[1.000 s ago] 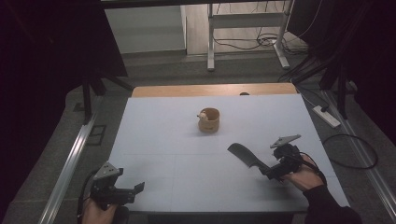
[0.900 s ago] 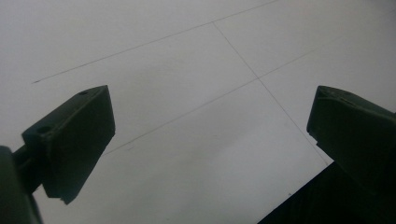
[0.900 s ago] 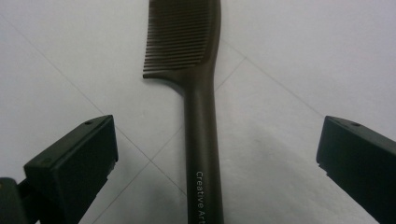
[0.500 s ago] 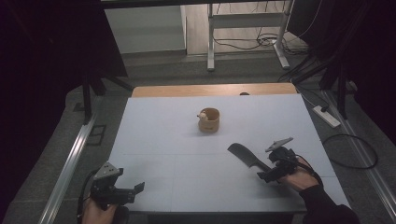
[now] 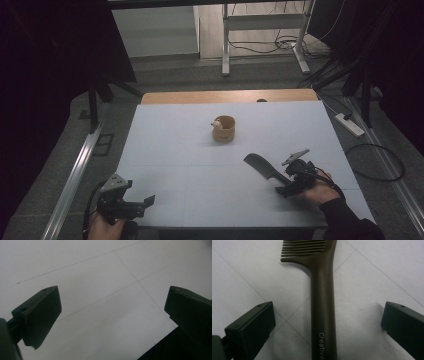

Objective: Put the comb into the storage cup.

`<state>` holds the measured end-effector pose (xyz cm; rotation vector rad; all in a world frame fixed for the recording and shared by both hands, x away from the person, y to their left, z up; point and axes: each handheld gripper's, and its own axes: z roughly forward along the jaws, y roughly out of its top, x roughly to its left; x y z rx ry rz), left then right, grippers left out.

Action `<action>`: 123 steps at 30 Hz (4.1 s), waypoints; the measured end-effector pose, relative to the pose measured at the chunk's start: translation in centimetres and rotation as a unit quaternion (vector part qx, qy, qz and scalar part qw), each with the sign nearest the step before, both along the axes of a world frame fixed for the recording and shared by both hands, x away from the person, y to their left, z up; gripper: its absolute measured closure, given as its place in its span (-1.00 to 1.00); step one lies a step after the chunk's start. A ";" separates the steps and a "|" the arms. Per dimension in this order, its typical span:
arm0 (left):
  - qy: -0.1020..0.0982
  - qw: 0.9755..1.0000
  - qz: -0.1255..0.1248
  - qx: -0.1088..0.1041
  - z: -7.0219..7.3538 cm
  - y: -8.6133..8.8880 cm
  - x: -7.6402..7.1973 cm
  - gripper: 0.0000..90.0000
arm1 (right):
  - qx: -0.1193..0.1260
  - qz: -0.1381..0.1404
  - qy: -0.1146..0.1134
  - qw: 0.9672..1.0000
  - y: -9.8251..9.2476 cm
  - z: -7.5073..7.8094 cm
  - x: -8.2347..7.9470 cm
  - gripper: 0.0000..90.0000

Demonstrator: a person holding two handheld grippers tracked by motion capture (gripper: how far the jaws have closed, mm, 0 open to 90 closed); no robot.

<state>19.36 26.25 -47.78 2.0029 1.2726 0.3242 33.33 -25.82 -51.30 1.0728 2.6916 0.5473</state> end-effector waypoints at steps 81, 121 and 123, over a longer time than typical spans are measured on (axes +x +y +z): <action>-0.023 0.995 -0.077 -0.053 1.9 -1.7 4.3 -1.00 | 0.103 0.065 -0.057 0.991 0.5 4.6 -1.2 0.62; -0.023 0.985 -0.134 -0.102 4.1 -6.5 9.4 -1.00 | 0.152 0.117 -0.104 0.976 1.9 5.9 -2.5 0.62; -0.024 0.985 -0.136 -0.104 4.1 -6.7 9.5 -1.00 | 0.153 0.121 -0.108 0.975 2.0 6.0 -2.6 0.62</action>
